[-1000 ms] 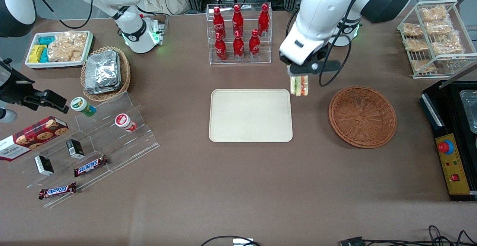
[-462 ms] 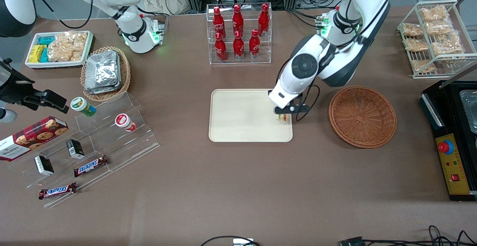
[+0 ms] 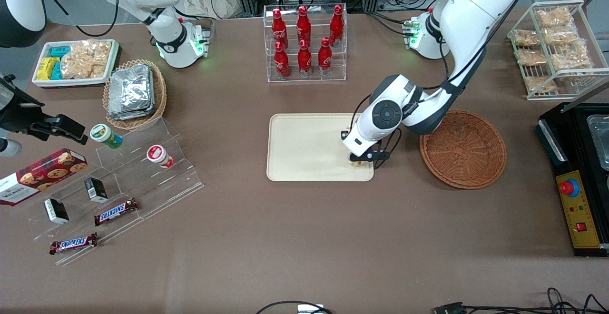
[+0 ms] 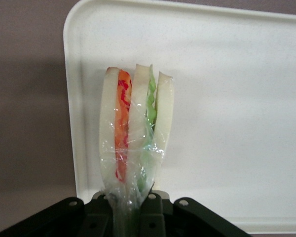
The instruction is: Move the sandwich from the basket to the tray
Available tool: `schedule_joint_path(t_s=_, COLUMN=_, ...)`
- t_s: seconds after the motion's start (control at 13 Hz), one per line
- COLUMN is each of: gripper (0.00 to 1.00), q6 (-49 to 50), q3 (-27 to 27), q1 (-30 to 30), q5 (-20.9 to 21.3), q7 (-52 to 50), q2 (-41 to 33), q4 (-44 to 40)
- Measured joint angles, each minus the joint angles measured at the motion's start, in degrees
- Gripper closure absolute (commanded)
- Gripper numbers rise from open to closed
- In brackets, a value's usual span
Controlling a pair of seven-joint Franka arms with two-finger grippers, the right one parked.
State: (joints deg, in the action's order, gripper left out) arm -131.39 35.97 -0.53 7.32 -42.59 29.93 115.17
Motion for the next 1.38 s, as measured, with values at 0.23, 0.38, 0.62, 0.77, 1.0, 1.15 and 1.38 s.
schedule_joint_path(t_s=0.23, gripper=0.00, q6=-0.40, q3=-0.13, q1=0.00, q5=0.01, q7=-0.25, q2=0.19, q4=-0.07)
schedule_joint_path(t_s=0.38, gripper=0.00, q6=-0.40, q3=-0.40, q1=0.00, q5=0.02, q7=-0.80, q2=0.32, q4=-0.09)
schedule_joint_path(t_s=0.62, gripper=0.00, q6=-0.32, q3=-0.46, q1=0.03, q5=0.03, q7=-1.30, q2=0.29, q4=-0.41)
schedule_joint_path(t_s=0.77, gripper=0.00, q6=1.70, q3=-0.43, q1=0.10, q5=0.07, q7=-1.85, q2=-0.88, q4=-1.57)
schedule_joint_path(t_s=1.0, gripper=0.00, q6=13.08, q3=-0.35, q1=0.47, q5=-0.01, q7=-2.12, q2=-8.78, q4=-6.39)
schedule_joint_path(t_s=1.15, gripper=0.00, q6=23.70, q3=-0.87, q1=0.69, q5=-0.64, q7=-2.04, q2=-15.67, q4=-11.47)
schedule_joint_path(t_s=1.38, gripper=0.00, q6=37.77, q3=-8.94, q1=0.52, q5=-6.60, q7=4.45, q2=-24.03, q4=-18.45)
